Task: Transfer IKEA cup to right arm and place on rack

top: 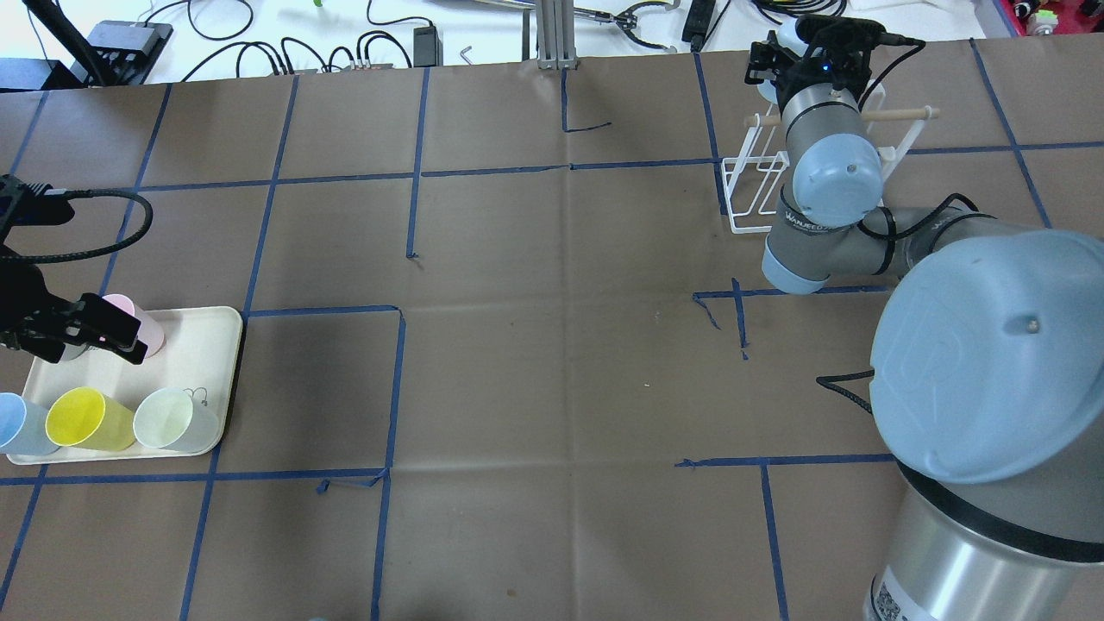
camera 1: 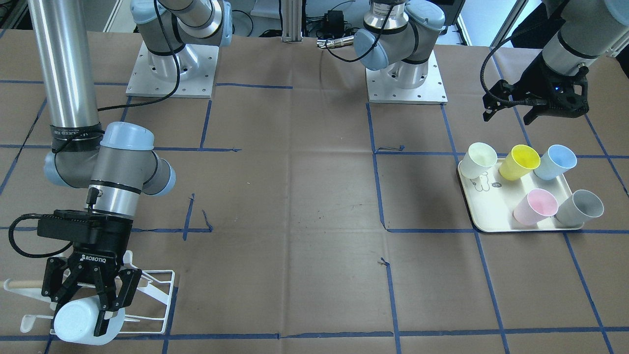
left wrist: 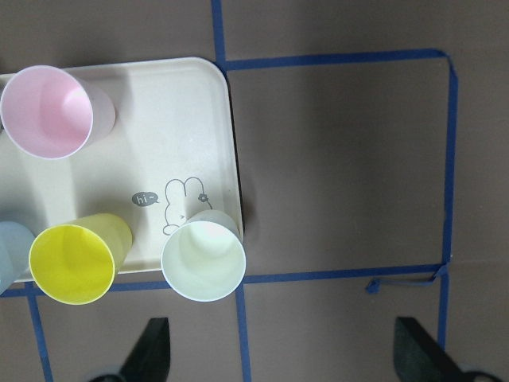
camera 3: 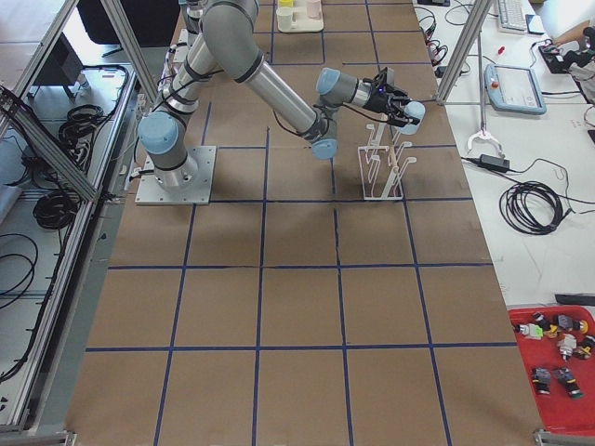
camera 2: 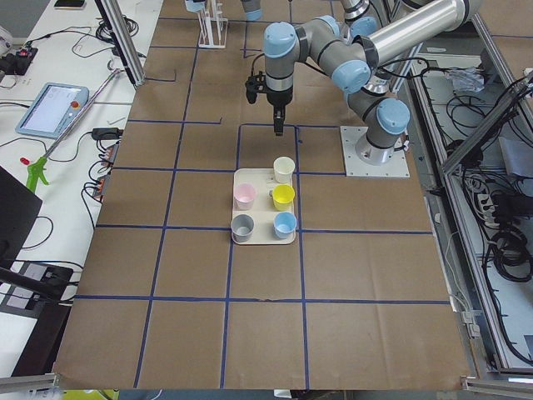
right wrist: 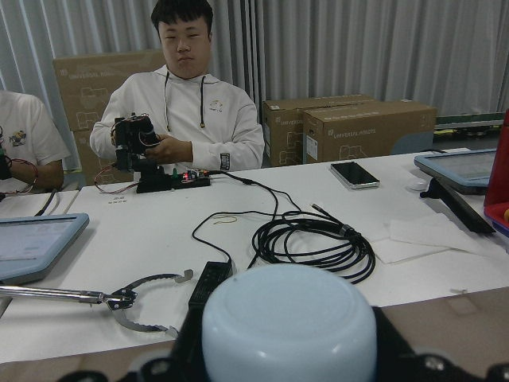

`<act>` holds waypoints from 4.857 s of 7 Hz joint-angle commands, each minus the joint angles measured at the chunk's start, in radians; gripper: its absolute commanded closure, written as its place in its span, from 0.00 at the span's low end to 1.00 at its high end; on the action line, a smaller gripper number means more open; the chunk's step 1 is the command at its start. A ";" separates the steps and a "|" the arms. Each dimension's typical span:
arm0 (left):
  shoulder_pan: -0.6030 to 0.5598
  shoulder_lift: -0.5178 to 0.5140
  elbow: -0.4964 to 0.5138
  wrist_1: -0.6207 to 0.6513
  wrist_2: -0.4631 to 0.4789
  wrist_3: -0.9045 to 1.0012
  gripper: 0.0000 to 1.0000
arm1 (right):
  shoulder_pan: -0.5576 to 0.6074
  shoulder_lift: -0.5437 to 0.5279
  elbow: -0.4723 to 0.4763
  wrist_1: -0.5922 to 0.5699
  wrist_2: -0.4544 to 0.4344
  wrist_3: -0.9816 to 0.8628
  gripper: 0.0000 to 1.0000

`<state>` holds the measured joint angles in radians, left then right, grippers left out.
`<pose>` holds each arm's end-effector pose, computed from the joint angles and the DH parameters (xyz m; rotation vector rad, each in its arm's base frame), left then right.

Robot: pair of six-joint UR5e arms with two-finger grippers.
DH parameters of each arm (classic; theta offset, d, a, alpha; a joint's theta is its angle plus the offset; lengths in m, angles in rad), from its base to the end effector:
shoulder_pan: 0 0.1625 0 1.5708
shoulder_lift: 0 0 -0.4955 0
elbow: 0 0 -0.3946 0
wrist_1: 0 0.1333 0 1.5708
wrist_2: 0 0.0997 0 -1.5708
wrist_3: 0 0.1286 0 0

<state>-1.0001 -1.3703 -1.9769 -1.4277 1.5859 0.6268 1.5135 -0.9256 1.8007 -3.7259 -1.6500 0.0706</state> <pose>0.0942 -0.3900 0.4329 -0.0882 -3.1162 -0.0938 0.0827 -0.7082 0.3143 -0.2310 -2.4646 1.8428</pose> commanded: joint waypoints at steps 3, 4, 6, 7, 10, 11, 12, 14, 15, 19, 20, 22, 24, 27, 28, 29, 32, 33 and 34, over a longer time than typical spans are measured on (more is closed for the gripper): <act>0.015 -0.038 -0.305 0.428 -0.014 0.008 0.01 | 0.005 -0.004 0.022 0.047 -0.010 -0.015 0.00; 0.015 -0.065 -0.366 0.510 -0.033 0.008 0.01 | 0.005 -0.007 0.020 0.055 -0.010 -0.005 0.00; 0.017 -0.139 -0.408 0.604 -0.023 0.013 0.01 | 0.016 -0.027 0.013 0.076 -0.008 -0.003 0.00; 0.018 -0.141 -0.411 0.598 -0.017 0.016 0.01 | 0.020 -0.079 0.012 0.155 -0.005 -0.002 0.00; 0.023 -0.130 -0.399 0.599 -0.008 0.016 0.17 | 0.104 -0.269 0.023 0.331 0.002 0.012 0.00; 0.023 -0.130 -0.393 0.598 0.017 0.017 0.52 | 0.155 -0.332 0.043 0.336 -0.002 0.049 0.00; 0.023 -0.131 -0.381 0.598 0.037 0.019 0.85 | 0.201 -0.393 0.083 0.336 -0.002 0.099 0.00; 0.023 -0.131 -0.375 0.599 0.035 0.020 1.00 | 0.293 -0.485 0.153 0.378 0.005 0.321 0.00; 0.023 -0.130 -0.360 0.598 0.028 0.021 1.00 | 0.306 -0.518 0.190 0.374 0.009 0.454 0.00; -0.035 -0.211 0.205 0.018 -0.075 0.004 1.00 | 0.344 -0.584 0.276 0.313 0.110 1.029 0.00; -0.107 -0.280 0.360 -0.072 -0.070 -0.004 1.00 | 0.352 -0.585 0.316 0.244 0.110 1.199 0.00; -0.292 -0.419 0.617 -0.128 -0.083 -0.039 1.00 | 0.355 -0.578 0.387 0.147 0.107 1.313 0.00; -0.411 -0.432 0.638 -0.111 -0.281 -0.042 1.00 | 0.355 -0.576 0.385 0.152 0.105 1.315 0.00; -0.416 -0.357 0.505 0.142 -0.738 -0.045 1.00 | 0.355 -0.578 0.387 0.161 0.099 1.310 0.00; -0.414 -0.313 0.410 0.283 -0.786 -0.041 1.00 | 0.355 -0.575 0.385 0.164 0.101 1.313 0.00; -0.411 -0.287 0.314 0.443 -0.895 -0.044 0.99 | 0.355 -0.573 0.385 0.169 0.104 1.318 0.00; -0.410 -0.311 0.030 0.963 -1.099 -0.039 0.97 | 0.355 -0.572 0.379 0.236 0.104 1.619 0.00; -0.413 -0.315 -0.061 1.103 -1.141 -0.041 0.97 | 0.356 -0.570 0.381 0.236 0.105 1.672 0.00; -0.413 -0.317 -0.162 1.268 -1.165 -0.047 0.97 | 0.356 -0.559 0.379 0.241 0.151 1.698 0.00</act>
<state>-1.4117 -1.6843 -2.0265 -0.3404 0.4564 0.5846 1.8693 -1.4933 2.1806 -3.4901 -1.5333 1.7241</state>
